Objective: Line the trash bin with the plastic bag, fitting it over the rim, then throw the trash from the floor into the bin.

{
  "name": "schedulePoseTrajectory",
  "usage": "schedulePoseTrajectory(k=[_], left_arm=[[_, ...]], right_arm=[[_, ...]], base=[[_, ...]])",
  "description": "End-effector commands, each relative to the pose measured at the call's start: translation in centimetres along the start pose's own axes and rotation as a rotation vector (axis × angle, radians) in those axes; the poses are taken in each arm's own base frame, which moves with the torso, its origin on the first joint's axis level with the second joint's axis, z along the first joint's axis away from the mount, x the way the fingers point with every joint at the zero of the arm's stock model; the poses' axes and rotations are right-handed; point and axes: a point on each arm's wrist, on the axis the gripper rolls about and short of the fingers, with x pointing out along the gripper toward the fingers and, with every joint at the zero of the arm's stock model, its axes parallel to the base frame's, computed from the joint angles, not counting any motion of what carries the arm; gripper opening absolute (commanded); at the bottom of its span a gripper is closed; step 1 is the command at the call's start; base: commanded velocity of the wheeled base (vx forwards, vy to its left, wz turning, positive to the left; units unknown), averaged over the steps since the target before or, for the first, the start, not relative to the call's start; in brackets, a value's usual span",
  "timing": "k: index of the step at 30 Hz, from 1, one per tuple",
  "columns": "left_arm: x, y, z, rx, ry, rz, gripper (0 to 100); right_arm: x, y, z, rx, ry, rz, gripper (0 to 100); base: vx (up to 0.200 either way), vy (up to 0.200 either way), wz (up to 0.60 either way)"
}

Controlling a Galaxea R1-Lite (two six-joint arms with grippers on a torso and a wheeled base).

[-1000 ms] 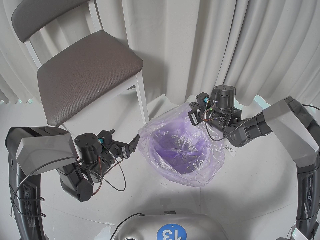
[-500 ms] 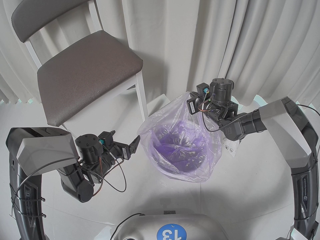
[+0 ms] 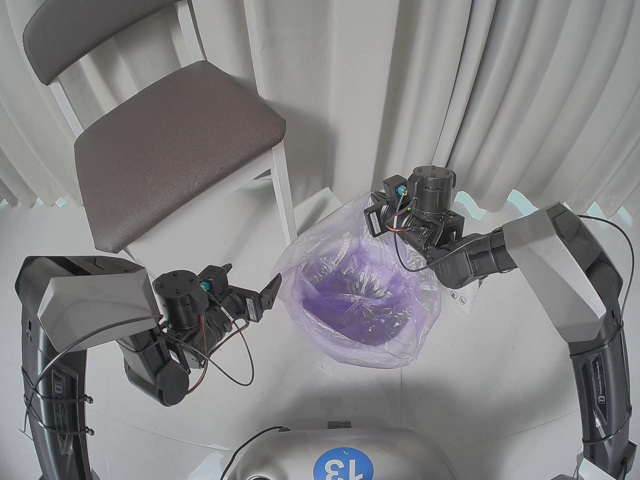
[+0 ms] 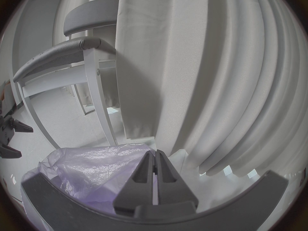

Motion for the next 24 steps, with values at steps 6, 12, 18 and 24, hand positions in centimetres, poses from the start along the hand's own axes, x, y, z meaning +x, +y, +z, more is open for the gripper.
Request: schedulePoseTrajectory(k=[6, 12, 18, 24], left_arm=[[0.1, 0.0, -0.2, 0.001, -0.008, 0.003, 100], [0.2, -0.2, -0.8, 0.003, 0.007, -0.003, 100], [0.3, -0.3, -1.1, 0.005, 0.015, -0.005, 100], [0.3, -0.3, -1.2, 0.005, 0.018, -0.006, 100]], right_arm=[[1.0, 0.0, -2.2, -0.005, 0.034, -0.002, 0], [1.7, -0.1, -3.3, -0.003, 0.041, -0.010, 0], [2.0, 0.0, -4.0, -0.003, 0.049, -0.010, 0], [2.1, -0.3, -4.3, -0.005, 0.067, -0.013, 0]], base=[[0.000, 0.000, 0.00], [0.000, 0.000, 0.00], [0.000, 0.000, 0.00], [0.000, 0.000, 0.00]])
